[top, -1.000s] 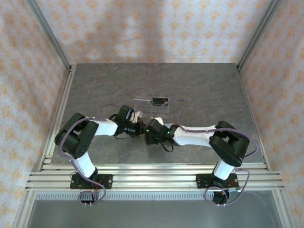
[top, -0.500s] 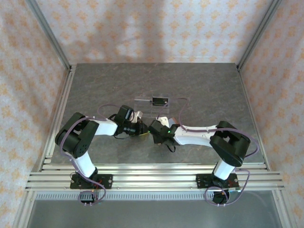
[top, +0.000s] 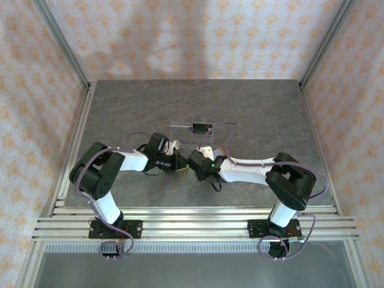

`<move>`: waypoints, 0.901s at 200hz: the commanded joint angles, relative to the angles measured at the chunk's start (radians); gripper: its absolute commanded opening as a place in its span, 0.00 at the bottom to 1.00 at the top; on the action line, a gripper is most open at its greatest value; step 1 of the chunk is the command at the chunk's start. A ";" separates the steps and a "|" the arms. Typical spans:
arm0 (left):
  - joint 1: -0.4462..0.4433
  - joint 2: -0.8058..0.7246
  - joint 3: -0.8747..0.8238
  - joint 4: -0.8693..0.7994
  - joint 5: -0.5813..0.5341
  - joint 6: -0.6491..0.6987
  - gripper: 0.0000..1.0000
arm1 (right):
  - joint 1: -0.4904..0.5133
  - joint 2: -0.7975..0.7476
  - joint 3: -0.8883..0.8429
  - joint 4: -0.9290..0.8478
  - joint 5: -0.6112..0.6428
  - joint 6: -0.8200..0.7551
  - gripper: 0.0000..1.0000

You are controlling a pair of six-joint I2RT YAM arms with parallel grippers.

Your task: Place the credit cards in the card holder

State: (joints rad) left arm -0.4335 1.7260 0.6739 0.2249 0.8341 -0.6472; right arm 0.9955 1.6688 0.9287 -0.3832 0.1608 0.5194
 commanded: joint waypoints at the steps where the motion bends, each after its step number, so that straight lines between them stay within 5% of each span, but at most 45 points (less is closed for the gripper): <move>1: -0.029 -0.042 0.018 0.017 0.011 -0.029 0.15 | -0.013 -0.045 0.026 -0.031 0.027 -0.012 0.31; 49: -0.094 0.000 0.046 0.100 -0.059 -0.097 0.14 | -0.039 -0.041 0.004 -0.036 0.035 -0.019 0.32; 70: -0.101 0.058 0.059 0.121 -0.077 -0.106 0.13 | -0.041 -0.046 -0.002 -0.040 0.027 -0.019 0.43; 95: -0.101 0.107 0.052 0.156 -0.087 -0.117 0.11 | -0.064 -0.100 -0.008 -0.054 -0.129 -0.074 0.67; 113: -0.101 0.125 0.050 0.150 -0.092 -0.104 0.11 | -0.101 -0.146 0.011 -0.109 -0.233 -0.138 0.70; 180: -0.089 0.129 0.039 0.137 -0.086 -0.084 0.10 | -0.175 -0.076 0.074 -0.220 -0.247 -0.422 0.81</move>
State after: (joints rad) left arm -0.5282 1.8221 0.7208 0.3634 0.8009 -0.7589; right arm 0.8310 1.5398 0.9718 -0.5377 -0.0818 0.2340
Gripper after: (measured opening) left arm 0.105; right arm 0.808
